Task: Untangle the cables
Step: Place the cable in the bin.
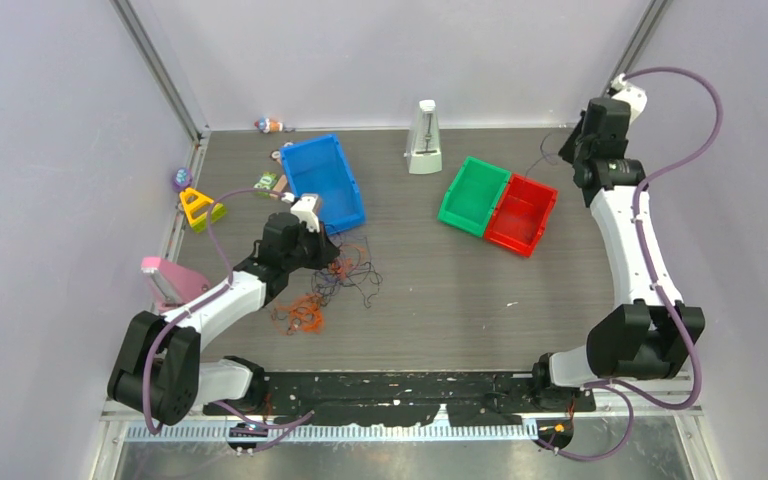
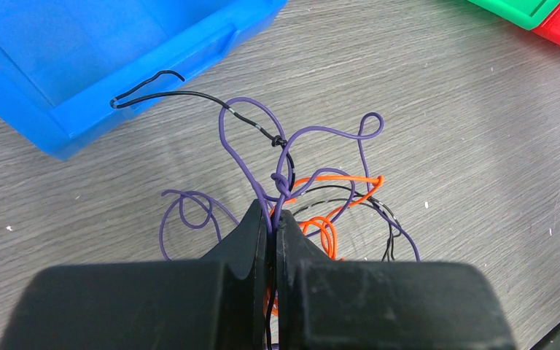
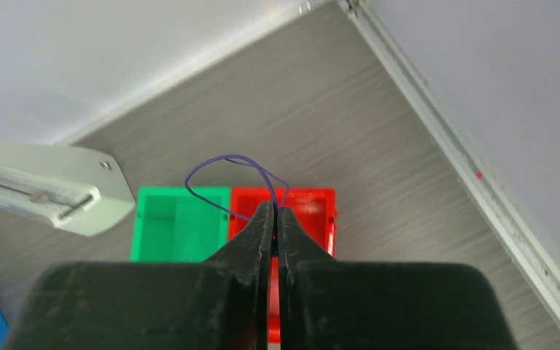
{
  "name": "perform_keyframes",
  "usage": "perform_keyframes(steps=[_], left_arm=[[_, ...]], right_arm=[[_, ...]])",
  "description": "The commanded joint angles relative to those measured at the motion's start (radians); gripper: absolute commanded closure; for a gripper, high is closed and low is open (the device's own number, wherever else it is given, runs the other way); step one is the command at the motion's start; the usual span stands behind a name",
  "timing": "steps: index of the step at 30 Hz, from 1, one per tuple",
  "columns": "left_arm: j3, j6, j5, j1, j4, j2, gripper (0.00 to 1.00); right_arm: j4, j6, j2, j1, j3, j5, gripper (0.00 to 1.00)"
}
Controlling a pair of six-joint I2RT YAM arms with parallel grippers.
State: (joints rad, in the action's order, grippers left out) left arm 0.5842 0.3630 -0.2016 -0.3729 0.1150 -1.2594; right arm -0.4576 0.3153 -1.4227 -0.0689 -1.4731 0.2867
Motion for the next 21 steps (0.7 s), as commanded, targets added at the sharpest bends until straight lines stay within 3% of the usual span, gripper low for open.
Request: perform_keyframes(steps=[1, 10, 14, 21], left_arm=[[0.023, -0.01, 0.01, -0.006, 0.032, -0.001, 1.0], [0.025, -0.008, 0.019, -0.009, 0.028, -0.004, 1.0], [0.025, -0.01, 0.019, -0.011, 0.025, -0.002, 1.0], [0.027, -0.014, 0.024, -0.015, 0.022, 0.0, 1.0]], right_arm=[[0.022, 0.059, 0.043, 0.015, 0.108, 0.017, 0.95], [0.028, 0.099, -0.064, 0.042, 0.218, -0.006, 0.95], [0.018, 0.121, -0.198, 0.042, 0.181, -0.009, 0.95], [-0.037, 0.141, -0.399, 0.045, 0.03, 0.135, 0.95]])
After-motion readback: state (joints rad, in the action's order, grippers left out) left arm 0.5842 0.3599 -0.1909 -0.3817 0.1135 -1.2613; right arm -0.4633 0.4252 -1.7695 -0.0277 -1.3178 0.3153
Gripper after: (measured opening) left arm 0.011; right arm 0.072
